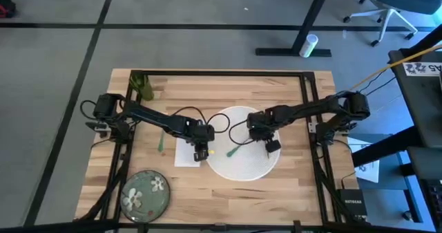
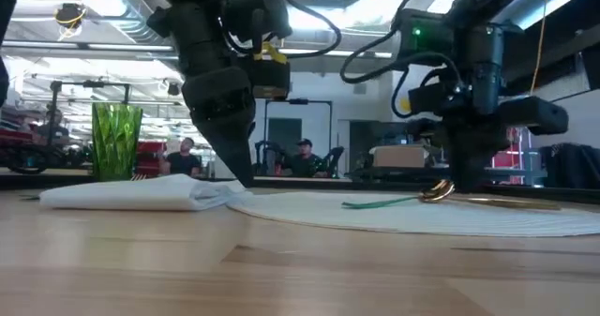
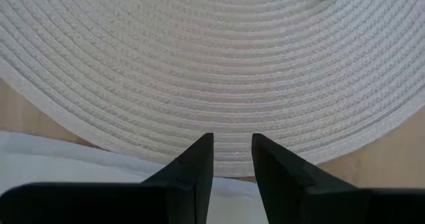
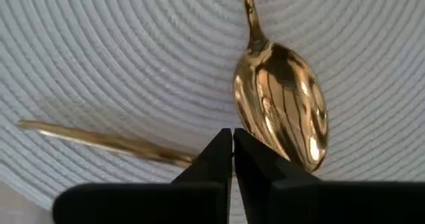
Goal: Set table place
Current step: Put the green spoon on the white table mat to right of the gold table knife
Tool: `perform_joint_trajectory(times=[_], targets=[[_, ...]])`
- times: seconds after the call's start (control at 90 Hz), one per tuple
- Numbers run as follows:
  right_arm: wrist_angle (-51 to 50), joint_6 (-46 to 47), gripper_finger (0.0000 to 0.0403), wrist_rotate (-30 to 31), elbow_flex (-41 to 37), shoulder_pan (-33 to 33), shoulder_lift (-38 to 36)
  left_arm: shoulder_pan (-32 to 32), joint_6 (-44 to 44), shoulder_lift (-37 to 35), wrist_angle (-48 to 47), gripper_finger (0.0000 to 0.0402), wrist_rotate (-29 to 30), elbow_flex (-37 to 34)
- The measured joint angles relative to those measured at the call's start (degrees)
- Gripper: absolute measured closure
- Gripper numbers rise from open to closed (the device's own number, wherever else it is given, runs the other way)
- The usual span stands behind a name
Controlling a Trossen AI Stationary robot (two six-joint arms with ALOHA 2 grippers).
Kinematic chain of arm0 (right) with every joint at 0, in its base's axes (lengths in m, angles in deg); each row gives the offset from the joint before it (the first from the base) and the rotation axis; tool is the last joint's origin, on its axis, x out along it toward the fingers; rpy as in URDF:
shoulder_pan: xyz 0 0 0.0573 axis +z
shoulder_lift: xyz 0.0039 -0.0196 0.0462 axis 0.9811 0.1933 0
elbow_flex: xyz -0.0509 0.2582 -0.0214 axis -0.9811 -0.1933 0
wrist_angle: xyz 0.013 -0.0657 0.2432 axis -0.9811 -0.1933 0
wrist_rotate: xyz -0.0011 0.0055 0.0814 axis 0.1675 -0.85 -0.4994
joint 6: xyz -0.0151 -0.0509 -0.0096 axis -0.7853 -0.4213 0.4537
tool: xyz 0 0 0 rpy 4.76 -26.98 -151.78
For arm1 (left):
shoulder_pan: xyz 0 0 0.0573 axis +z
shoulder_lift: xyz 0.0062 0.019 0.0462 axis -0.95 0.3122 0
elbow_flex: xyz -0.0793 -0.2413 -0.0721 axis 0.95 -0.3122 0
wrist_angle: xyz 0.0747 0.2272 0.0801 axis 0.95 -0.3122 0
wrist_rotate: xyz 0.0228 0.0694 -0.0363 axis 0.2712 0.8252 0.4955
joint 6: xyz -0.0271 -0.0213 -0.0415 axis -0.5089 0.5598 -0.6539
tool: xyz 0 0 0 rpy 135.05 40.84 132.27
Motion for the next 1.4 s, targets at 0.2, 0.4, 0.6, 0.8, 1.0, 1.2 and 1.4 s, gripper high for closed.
perform_joint_trajectory(times=[0.2,0.4,0.6,0.8,1.0,1.2,1.4], targets=[[2.2,0.1,0.0400,3.2,0.0,0.0,0.0,0.0,0.0,0.0,0.1,0.0314,0.0,0.0],[6.2,0.1,0.0400,7.7,0.0,-0.4,0.0,0.0,0.0,0.0,0.1,0.0314,0.0,0.0],[12.2,-0.6,0.0400,8.1,0.0,-2.0,0.0,0.0,0.0,0.0,0.1,0.0314,0.0,0.0],[13.5,-1.3,0.0400,7.8,0.0,-2.8,-0.3,0.0,-0.4,0.0,0.1,0.0314,2.7,0.0],[12.6,-1.3,0.0400,7.6,0.0,-2.6,-5.8,0.0,0.6,-1.6,-0.8,0.0314,6.6,0.0],[8.8,-0.1,0.0400,11.2,0.1,-2.6,-15.4,0.0,2.4,-5.4,-3.9,0.0314,9.2,0.0],[5.6,3.8,0.0400,14.3,0.1,-2.1,-20.1,-0.2,6.8,-8.4,-6.8,0.0314,11.4,0.0]])
